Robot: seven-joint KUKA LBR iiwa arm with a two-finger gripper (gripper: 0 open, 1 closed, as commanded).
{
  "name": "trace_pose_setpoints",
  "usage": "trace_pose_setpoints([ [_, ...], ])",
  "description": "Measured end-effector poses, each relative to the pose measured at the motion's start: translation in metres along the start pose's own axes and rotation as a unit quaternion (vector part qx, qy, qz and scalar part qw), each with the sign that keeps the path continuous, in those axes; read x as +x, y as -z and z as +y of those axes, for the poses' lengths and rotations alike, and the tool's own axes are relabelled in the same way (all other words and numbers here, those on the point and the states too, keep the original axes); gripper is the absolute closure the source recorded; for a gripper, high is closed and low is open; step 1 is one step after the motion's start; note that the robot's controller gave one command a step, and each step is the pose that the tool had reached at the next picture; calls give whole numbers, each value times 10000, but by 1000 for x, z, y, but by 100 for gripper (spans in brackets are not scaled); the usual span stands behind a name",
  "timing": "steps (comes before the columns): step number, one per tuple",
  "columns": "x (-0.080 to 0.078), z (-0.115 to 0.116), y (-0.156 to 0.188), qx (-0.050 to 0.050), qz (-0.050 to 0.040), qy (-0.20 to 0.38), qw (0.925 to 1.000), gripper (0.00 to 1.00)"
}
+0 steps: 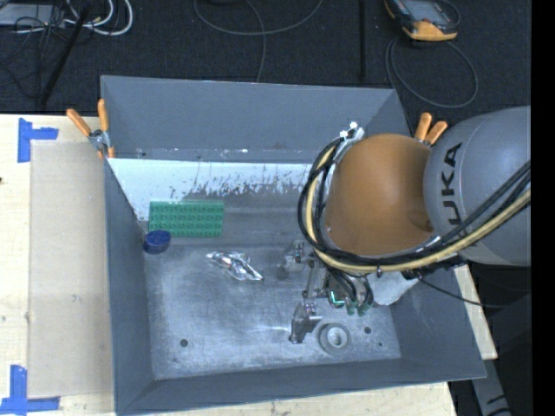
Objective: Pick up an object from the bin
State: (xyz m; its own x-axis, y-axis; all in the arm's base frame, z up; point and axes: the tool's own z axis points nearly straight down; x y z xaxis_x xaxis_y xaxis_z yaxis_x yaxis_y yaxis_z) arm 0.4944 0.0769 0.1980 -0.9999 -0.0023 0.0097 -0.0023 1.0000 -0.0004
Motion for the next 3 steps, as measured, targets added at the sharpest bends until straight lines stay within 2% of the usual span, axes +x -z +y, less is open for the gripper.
trace_pose_setpoints([
  [1,12,-92,-124,-1,-30,-1087,9941,0],
  [2,19,-156,-126,-8,-116,-389,9992,0],
  [3,-6,-120,-127,-1,-59,-466,9989,0],
])
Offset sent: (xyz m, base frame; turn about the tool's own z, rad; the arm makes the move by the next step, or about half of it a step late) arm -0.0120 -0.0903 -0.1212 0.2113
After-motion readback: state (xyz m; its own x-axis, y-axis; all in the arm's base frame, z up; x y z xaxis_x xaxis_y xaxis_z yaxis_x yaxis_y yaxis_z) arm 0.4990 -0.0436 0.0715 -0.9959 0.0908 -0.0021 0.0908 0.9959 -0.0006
